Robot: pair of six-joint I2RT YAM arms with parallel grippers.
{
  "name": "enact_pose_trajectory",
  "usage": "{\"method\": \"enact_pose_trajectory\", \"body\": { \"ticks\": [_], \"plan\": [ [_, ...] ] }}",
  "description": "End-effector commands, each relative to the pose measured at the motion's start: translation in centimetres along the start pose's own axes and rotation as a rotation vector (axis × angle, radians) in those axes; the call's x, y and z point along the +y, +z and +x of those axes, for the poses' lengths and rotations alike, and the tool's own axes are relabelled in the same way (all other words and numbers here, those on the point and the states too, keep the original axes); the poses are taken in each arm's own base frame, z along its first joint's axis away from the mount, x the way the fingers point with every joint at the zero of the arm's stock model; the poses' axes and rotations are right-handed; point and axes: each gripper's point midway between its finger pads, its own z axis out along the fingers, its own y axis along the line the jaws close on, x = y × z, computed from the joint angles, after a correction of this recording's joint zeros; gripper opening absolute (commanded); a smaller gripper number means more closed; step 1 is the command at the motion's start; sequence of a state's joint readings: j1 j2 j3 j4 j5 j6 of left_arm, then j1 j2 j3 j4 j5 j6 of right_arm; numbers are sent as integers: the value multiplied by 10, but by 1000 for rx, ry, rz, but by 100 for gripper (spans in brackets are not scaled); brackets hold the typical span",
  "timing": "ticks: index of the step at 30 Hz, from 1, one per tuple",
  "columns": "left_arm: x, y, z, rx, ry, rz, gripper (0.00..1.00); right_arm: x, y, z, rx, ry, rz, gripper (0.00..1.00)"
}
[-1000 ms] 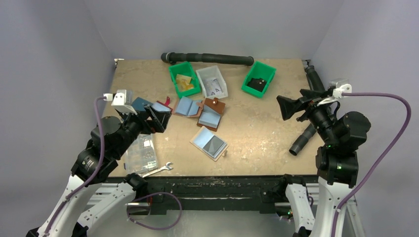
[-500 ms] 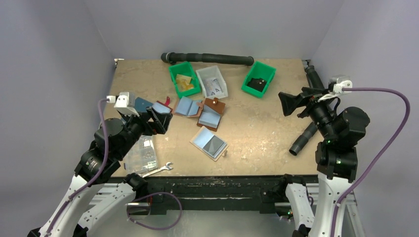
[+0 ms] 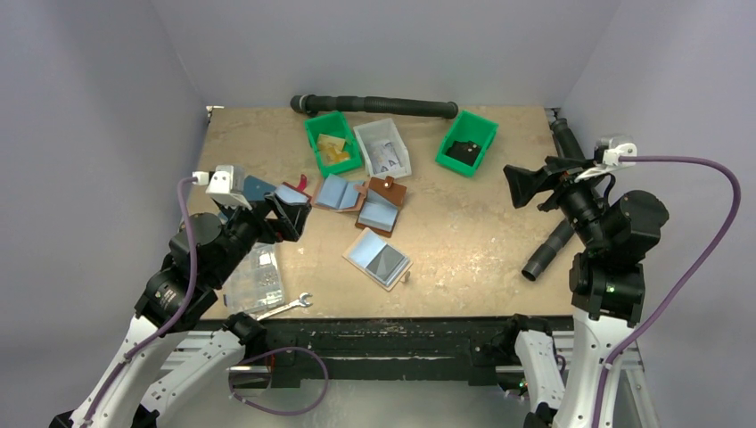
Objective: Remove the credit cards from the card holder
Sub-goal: Reset both arms
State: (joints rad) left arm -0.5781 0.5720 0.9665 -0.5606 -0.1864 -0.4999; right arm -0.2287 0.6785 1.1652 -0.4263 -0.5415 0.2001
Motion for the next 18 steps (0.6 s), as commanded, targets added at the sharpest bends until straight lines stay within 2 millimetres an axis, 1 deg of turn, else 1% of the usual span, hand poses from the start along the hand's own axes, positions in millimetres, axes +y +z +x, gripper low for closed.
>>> {"method": "enact_pose_trajectory", "body": {
  "ticks": [1,18],
  "plan": [
    [-4,4,-6,-31,17,22,100,4,1,-8,-28,-8,-28,99],
    [-1,13,3,-9,18,8,100,4,1,-11,-38,-21,-22,99]
  ]
}}
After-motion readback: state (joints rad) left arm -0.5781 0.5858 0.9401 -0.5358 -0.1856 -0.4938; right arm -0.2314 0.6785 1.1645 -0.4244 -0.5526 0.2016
